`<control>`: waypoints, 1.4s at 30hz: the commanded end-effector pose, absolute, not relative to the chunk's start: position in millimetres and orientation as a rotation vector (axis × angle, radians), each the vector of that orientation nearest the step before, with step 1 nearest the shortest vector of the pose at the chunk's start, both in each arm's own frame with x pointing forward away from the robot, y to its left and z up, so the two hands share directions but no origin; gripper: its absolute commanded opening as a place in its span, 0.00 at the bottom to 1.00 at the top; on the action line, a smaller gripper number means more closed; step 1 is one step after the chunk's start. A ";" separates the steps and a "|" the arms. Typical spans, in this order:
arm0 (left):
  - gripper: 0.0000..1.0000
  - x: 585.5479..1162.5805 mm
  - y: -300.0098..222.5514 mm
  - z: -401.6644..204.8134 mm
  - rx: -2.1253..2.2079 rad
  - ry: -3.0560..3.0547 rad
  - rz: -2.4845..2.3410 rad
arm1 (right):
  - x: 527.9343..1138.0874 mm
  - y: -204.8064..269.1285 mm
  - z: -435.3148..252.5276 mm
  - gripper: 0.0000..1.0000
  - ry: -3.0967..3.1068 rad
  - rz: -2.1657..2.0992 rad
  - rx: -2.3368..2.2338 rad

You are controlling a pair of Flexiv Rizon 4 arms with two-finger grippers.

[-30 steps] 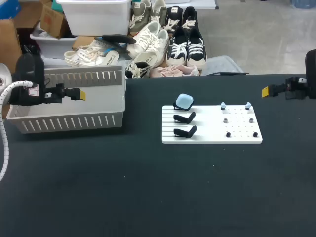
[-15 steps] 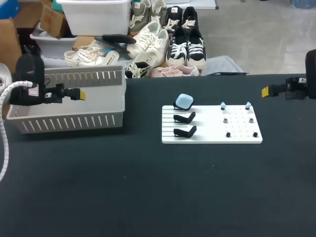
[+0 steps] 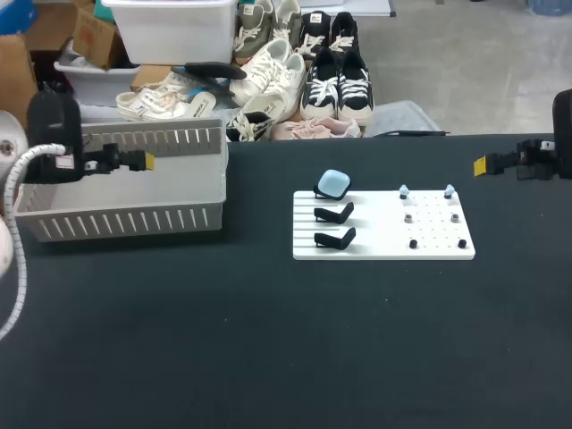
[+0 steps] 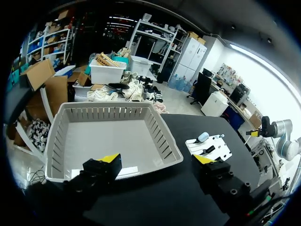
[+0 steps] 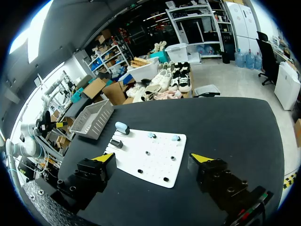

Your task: Pick up each earbud case from the left stands, insert the matching earbuds, close the lid, and place the case in the box.

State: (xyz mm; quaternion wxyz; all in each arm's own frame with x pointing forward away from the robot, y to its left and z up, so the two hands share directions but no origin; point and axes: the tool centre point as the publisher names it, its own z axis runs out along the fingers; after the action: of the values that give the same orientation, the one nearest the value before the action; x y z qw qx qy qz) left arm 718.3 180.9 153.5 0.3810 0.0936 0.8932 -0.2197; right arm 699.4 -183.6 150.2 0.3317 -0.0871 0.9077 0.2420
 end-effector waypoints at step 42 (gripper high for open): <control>1.00 806.5 7.7 139.6 1.889 1.460 -0.885 | 700.2 -185.2 149.8 1.00 2.372 0.640 -0.232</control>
State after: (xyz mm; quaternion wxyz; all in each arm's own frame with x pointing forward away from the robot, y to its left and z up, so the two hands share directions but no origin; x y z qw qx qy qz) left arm 791.9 19.0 145.0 0.3983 0.6327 0.6133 -0.2549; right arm 699.5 -183.7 150.2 0.3317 -0.0869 0.9077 0.2420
